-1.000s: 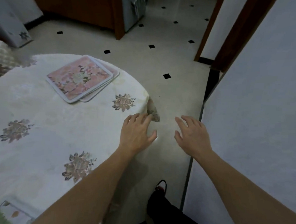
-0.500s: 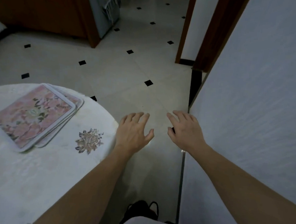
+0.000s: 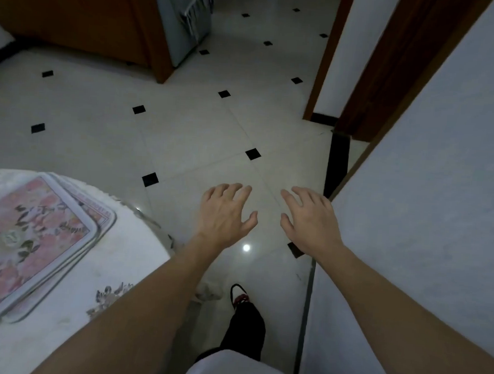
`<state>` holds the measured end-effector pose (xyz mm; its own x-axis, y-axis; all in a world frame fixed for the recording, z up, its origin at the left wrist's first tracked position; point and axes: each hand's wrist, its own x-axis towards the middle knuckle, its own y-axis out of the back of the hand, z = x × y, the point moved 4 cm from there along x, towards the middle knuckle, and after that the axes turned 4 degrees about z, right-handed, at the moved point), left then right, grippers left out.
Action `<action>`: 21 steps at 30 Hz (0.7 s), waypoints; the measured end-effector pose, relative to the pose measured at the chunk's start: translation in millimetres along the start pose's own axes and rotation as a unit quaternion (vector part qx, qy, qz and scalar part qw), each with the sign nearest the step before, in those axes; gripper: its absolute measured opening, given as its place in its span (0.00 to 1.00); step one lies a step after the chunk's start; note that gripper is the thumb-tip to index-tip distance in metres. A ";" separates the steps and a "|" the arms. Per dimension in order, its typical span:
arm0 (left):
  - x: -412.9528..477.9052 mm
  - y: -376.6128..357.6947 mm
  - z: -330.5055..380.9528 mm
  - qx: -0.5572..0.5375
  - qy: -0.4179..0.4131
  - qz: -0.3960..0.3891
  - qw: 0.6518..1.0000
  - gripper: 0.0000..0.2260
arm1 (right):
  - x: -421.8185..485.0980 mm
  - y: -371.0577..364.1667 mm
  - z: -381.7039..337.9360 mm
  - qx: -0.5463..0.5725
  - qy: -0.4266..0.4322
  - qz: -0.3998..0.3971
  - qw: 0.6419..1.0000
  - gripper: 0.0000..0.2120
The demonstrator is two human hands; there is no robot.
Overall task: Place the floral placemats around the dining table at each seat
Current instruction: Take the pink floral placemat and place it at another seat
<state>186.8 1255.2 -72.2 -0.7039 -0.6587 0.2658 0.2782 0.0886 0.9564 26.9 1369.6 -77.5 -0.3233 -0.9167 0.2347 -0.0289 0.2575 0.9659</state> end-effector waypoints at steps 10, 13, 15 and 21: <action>140.5 -18.2 -84.1 0.003 0.078 0.027 0.997 0.27 | 190.9 -31.0 -13.9 0.008 0.082 -0.015 0.996 0.25; 159.0 -11.8 -112.4 0.019 0.106 0.037 0.993 0.27 | 232.6 -35.3 -28.2 0.021 0.100 -0.009 0.995 0.26; 169.8 -7.1 -131.0 0.026 0.129 0.048 0.990 0.27 | 260.2 -39.7 -38.5 0.027 0.118 -0.008 0.993 0.27; 194.1 -5.1 -191.5 0.058 0.203 0.041 0.976 0.27 | 336.0 -60.5 -74.6 0.048 0.176 -0.008 0.983 0.26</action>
<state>173.9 983.8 -48.6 -0.3577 -0.8860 0.2951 0.2296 0.2228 0.9474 -9.4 1023.2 -49.0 0.0250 -0.9655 0.2592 -0.1269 0.2541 0.9588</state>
